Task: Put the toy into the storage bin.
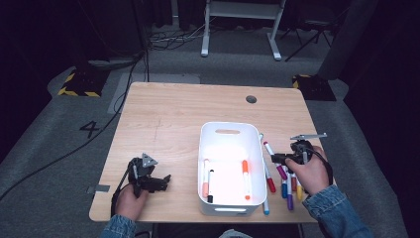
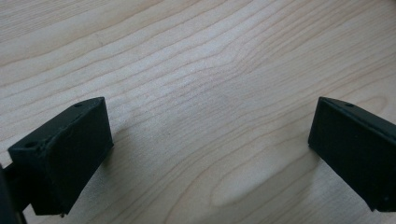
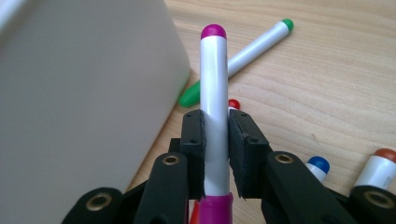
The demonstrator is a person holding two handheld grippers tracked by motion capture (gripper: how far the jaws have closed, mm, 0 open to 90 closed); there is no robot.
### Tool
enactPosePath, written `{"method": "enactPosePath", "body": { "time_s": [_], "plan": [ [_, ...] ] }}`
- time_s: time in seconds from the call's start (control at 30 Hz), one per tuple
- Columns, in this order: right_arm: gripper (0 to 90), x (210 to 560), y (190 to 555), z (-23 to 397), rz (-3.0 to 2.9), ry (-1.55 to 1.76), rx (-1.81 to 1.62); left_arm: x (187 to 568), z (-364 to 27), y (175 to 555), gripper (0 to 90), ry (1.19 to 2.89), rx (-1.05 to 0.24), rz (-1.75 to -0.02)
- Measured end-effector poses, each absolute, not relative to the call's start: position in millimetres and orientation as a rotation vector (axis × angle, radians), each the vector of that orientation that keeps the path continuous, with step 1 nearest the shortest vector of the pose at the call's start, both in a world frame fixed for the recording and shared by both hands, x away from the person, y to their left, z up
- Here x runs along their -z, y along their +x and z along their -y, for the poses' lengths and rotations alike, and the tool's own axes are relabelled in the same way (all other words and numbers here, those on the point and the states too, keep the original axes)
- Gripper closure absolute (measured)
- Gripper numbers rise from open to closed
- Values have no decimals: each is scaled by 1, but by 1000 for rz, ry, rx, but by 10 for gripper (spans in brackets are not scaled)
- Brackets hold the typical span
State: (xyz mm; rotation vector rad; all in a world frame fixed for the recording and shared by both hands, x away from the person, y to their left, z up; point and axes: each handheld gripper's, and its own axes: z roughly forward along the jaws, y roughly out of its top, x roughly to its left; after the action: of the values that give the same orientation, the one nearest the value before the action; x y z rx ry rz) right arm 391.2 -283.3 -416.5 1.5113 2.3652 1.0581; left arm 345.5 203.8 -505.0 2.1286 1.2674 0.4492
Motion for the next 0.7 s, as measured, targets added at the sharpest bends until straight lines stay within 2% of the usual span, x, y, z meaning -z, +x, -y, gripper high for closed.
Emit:
{"method": "enactPosePath", "body": {
  "time_s": [0.27, 0.7],
  "plan": [
    [769, 385, 376, 277, -2385, 1393, -1115, 505, -203, 346, 0, 2129, -450, -1270],
    [769, 354, 358, 265, -2391, 1298, -1197, 505, -203, 346, 0, 2129, -449, -1269]
  ]
}}
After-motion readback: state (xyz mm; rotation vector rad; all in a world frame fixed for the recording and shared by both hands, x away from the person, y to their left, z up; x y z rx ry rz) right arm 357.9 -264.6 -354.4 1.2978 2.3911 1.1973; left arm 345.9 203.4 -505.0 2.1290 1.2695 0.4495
